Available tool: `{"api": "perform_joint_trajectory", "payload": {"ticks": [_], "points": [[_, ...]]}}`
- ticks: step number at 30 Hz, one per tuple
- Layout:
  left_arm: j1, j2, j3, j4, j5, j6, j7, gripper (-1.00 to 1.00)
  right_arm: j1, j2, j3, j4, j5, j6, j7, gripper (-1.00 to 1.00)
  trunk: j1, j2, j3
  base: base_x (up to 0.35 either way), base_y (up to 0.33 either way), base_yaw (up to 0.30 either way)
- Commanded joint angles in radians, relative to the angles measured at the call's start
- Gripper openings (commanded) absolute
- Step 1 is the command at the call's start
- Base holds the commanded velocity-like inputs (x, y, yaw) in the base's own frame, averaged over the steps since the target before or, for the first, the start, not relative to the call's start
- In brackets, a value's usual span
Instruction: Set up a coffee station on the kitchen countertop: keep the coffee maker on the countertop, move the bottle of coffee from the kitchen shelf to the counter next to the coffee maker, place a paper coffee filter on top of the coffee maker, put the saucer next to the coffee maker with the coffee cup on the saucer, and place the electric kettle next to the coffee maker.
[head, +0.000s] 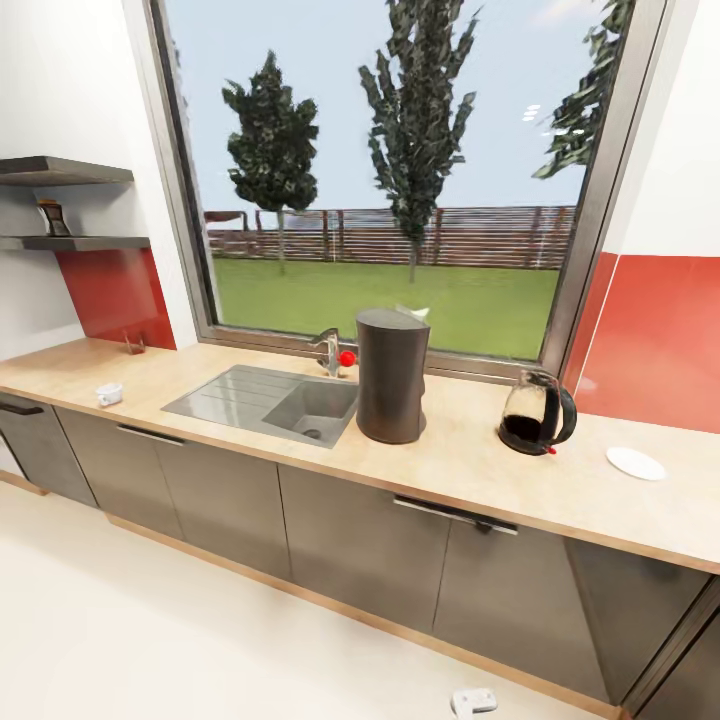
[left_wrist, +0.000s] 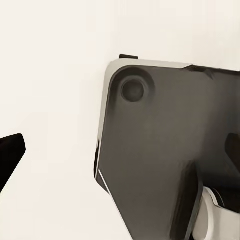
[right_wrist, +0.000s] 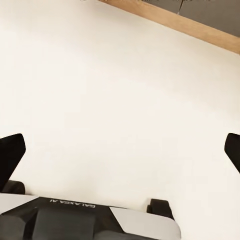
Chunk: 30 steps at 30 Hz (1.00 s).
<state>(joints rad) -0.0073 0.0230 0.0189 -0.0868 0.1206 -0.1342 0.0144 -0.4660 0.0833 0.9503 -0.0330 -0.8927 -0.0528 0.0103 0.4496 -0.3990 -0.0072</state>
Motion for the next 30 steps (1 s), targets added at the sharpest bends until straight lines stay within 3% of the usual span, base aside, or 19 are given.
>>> {"api": "perform_joint_trajectory", "payload": {"ticks": [1,11,30], "points": [[0.0,-0.001,0.001,0.001,0.007,-0.003,-0.002,1.0,0.0,0.001,0.008,-0.001,-0.013,-0.003,0.001,1.0,0.0,-0.001,-0.001,0.0,0.0,0.0],[-0.001,0.002,0.001,-0.044,0.007,-0.004,-0.01,1.0,0.0,0.001,0.007,-0.005,-0.018,-0.001,0.002,1.0,0.0,-0.001,-0.001,0.003,0.003,0.0],[-0.003,0.001,0.001,-0.05,0.007,-0.004,-0.01,1.0,0.027,-0.005,0.01,0.002,-0.008,-0.004,0.002,1.0,0.0,-0.001,-0.001,0.104,0.313,0.0]]}}
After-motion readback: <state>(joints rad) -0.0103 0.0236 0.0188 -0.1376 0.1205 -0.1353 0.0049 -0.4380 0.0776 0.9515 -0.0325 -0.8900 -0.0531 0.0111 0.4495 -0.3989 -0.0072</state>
